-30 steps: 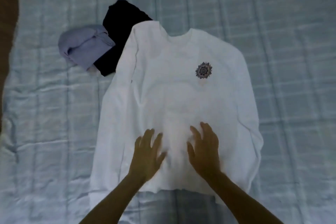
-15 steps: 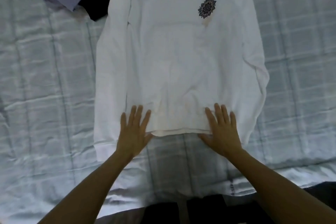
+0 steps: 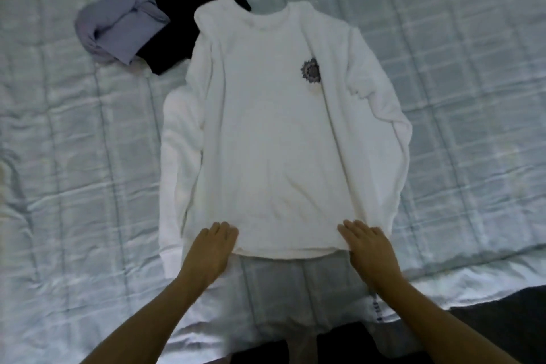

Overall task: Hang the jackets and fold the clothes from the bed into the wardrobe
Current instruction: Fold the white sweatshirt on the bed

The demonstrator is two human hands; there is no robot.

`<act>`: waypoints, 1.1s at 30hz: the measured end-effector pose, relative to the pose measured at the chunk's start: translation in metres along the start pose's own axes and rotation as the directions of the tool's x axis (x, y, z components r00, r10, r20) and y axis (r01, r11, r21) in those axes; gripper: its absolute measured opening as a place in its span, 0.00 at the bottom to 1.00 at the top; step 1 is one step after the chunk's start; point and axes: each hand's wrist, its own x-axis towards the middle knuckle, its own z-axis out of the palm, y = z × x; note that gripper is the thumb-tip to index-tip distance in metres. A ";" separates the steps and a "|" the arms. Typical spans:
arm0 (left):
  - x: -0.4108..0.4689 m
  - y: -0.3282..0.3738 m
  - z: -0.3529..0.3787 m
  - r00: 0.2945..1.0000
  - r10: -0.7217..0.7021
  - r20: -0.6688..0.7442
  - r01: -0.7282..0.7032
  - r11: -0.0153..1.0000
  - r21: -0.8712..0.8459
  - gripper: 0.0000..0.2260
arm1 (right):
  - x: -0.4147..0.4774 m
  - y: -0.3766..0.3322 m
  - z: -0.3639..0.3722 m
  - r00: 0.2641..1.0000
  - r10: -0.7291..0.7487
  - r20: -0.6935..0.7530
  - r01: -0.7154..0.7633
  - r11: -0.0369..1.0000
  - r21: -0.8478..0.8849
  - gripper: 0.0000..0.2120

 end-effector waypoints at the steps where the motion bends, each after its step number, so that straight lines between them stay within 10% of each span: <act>1: -0.004 0.003 0.001 0.997 0.007 0.073 -0.005 1.000 -0.021 0.25 | -0.004 -0.001 0.001 0.997 0.008 0.080 -0.010 1.000 0.016 0.22; 4: 0.000 0.007 -0.010 0.979 -0.068 0.190 0.070 0.998 -0.005 0.26 | -0.005 0.002 -0.007 0.983 0.017 0.183 -0.036 0.994 0.105 0.26; 8: 0.034 0.004 -0.037 0.996 -0.070 0.056 0.072 0.997 -0.037 0.31 | 0.011 0.010 -0.026 0.949 0.292 -0.115 -0.229 0.895 0.382 0.24; 11: 0.073 0.006 -0.052 0.997 -0.056 -0.061 0.049 0.994 -0.099 0.26 | 0.033 0.020 -0.038 0.609 0.790 -0.073 -0.631 0.538 0.558 0.24; 13: 0.103 0.017 -0.062 0.994 -0.072 -0.087 0.057 0.986 -0.158 0.24 | 0.042 0.032 -0.037 0.486 0.859 0.162 -0.744 0.309 0.592 0.29; 17: 0.162 0.053 -0.080 0.995 -0.096 -0.027 0.087 0.968 -0.233 0.19 | 0.051 0.047 -0.036 0.472 0.846 0.249 -0.774 0.262 0.576 0.25; 22: 0.207 0.090 -0.081 0.995 -0.018 0.099 0.030 0.992 -0.122 0.21 | 0.060 0.065 -0.095 0.037 0.980 -0.195 -0.573 0.181 0.799 0.15; 24: 0.214 0.092 -0.079 0.992 -0.024 0.125 0.051 0.974 -0.221 0.18 | 0.067 0.056 -0.112 0.144 0.900 -0.412 -0.529 0.421 0.736 0.16; 26: 0.219 0.082 -0.085 0.973 -0.206 0.102 0.227 0.785 -0.577 0.13 | 0.077 0.017 -0.107 0.475 0.699 -0.535 -0.430 0.714 0.552 0.17; 29: 0.216 0.047 -0.113 0.767 -0.524 0.370 0.402 -0.056 -0.914 0.12 | 0.084 -0.072 -0.078 0.925 0.098 -0.368 0.016 0.955 0.295 0.14; 30: 0.212 0.032 -0.117 0.726 -0.552 0.411 0.408 -0.134 -0.903 0.14 | 0.082 -0.098 -0.070 0.981 -0.088 -0.175 0.132 0.958 0.256 0.13; 33: 0.192 0.001 -0.119 0.760 -0.581 0.291 0.465 0.174 -0.868 0.16 | 0.068 -0.139 -0.053 0.866 -0.183 0.465 0.017 0.941 0.338 0.20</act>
